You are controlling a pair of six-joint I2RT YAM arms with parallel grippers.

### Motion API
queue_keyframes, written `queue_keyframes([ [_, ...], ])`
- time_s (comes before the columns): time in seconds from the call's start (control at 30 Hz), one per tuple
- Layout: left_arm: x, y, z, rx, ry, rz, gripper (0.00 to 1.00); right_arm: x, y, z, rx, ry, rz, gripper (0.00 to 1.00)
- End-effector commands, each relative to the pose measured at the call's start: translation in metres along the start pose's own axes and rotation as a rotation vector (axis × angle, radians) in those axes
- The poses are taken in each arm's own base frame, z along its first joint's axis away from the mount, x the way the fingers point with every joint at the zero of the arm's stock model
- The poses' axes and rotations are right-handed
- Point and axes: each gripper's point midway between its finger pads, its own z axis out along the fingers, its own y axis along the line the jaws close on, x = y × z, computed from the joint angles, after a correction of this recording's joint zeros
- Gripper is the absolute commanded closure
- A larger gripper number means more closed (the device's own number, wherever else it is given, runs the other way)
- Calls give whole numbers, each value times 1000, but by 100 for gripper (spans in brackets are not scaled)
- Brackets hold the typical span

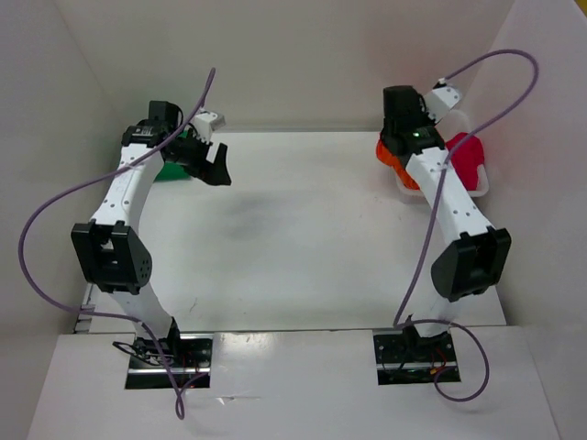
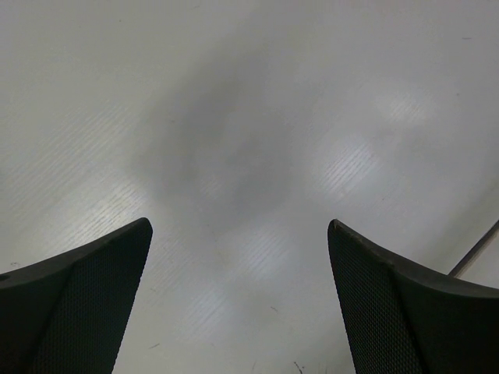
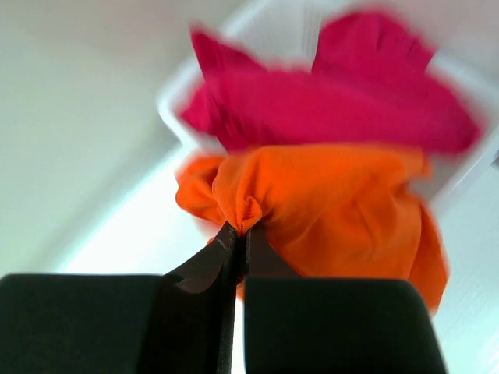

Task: Fold and stack the t-shirts
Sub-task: Grab crumpled tshirt from bin with the right arm, then move the tshirt to the center of the board

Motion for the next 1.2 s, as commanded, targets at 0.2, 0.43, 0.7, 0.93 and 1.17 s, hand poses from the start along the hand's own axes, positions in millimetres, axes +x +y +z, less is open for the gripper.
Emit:
queue_keyframes([
  [0.2,-13,-26,-41,-46,-103,93,0,-172,-21,-75,13,-356,274,100],
  [0.43,-9,-38,-61,-83,-140,123,0,-259,-45,-141,-59,-497,359,100],
  [0.7,-15,-44,-80,-131,-181,157,0,-301,14,-233,-450,-495,318,100],
  [0.93,-12,-25,-99,-205,-222,113,0,-220,107,-327,-895,-268,122,100],
  [1.17,-11,-19,-116,-265,-256,90,0,-71,148,-294,-877,46,-239,83],
])
